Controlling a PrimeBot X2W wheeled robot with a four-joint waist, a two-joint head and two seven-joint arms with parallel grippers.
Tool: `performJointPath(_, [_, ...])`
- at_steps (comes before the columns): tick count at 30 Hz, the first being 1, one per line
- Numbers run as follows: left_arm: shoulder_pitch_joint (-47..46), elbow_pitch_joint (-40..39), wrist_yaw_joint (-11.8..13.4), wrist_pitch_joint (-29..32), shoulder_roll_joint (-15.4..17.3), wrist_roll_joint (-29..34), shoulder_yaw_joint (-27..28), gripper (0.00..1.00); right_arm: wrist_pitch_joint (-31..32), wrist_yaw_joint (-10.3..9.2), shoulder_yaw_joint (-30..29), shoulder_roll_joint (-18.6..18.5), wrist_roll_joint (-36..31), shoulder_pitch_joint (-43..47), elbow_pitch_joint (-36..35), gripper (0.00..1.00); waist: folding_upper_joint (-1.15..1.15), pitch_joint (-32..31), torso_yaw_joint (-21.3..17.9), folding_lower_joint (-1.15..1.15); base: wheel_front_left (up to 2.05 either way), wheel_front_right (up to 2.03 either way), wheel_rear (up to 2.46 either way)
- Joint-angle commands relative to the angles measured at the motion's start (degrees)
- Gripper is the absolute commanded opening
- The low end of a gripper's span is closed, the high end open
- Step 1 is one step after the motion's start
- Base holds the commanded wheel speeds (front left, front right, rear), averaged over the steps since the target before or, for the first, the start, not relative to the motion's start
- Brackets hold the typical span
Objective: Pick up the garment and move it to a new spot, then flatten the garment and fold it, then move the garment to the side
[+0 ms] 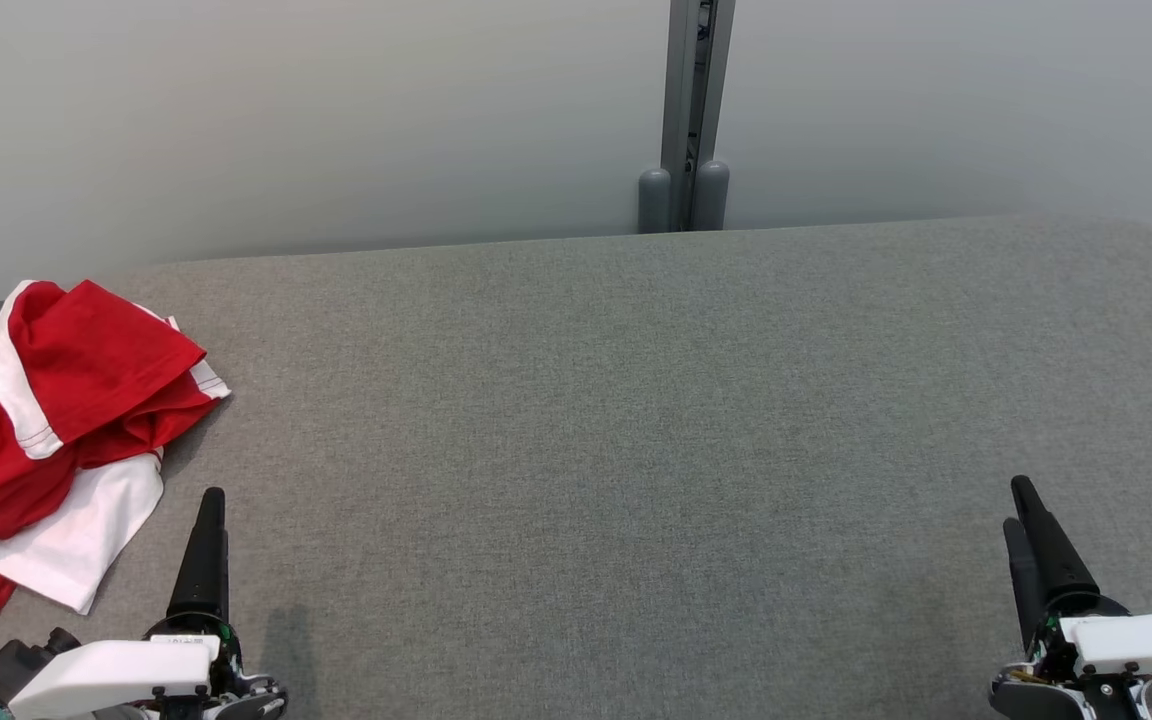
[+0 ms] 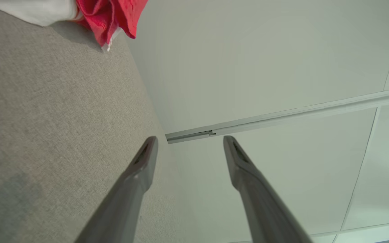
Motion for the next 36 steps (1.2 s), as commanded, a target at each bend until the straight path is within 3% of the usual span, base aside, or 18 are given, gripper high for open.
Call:
performJointPath(1, [-0.9, -1.1, -0.1, -0.5, 0.6, 2.1, 0.2, 1.0, -0.8, 0.03, 0.1, -0.7, -1.9, -1.4, -1.0, 1.0, 0.0, 0.0, 0.0, 0.0, 0.0, 0.0, 0.0])
performJointPath(17, [0.3, -1.3, 0.7, -4.3, 0.8, 21.8, -1.1, 1.0, -4.6, 0.05, 0.6, -0.3, -19.6, -0.5, -0.9, 1.0, 0.0, 0.0, 0.3, 0.0, 0.0, 0.0, 0.0])
performJointPath(36, [0.9, -0.1, 3.1, -7.9, 0.9, 39.0, -2.4, 1.0, -8.2, 0.08, 1.3, -0.2, -36.1, -0.2, 0.0, 1.0, 0.0, 0.1, 0.7, 0.0, 0.0, 0.0, 0.0])
